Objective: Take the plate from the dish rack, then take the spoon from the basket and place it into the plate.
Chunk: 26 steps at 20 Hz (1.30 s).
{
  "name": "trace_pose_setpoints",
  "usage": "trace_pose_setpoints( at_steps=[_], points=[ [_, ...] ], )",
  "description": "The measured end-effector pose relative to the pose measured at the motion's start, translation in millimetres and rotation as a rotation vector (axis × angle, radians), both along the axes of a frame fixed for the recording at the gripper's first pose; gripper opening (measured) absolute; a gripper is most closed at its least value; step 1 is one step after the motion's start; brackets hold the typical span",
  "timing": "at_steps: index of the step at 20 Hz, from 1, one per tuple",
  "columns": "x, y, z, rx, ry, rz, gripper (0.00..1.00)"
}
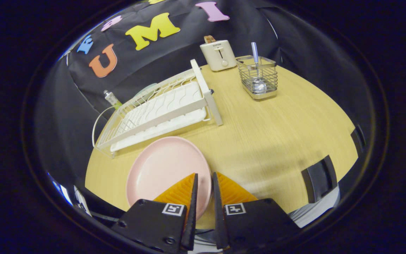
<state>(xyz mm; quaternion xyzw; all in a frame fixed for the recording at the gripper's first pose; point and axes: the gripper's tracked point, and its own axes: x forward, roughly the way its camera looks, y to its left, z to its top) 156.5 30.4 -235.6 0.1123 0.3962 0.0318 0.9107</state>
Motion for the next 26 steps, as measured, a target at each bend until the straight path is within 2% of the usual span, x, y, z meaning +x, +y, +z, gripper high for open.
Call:
trace_pose_setpoints(
  at_steps=[3,5,7,10,14,17,22,24,26],
  points=[
    [0,7,6,0.037,-0.047,0.027,0.31],
    [3,6,20,0.019,-0.130,0.049,0.38],
    [11,4,40,0.003,-0.250,0.053,0.54],
    [13,-6,73,-0.074,-0.408,0.070,0.91],
    [21,-26,108,-0.170,-0.585,0.087,1.00],
    [33,-51,134,-0.237,-0.720,0.102,1.00],
    [76,-112,154,-0.297,-0.729,0.025,1.00],
    [94,-125,169,-0.289,-0.779,-0.005,1.00],
    [114,-137,181,-0.307,-0.795,0.000,1.00]
  ],
)
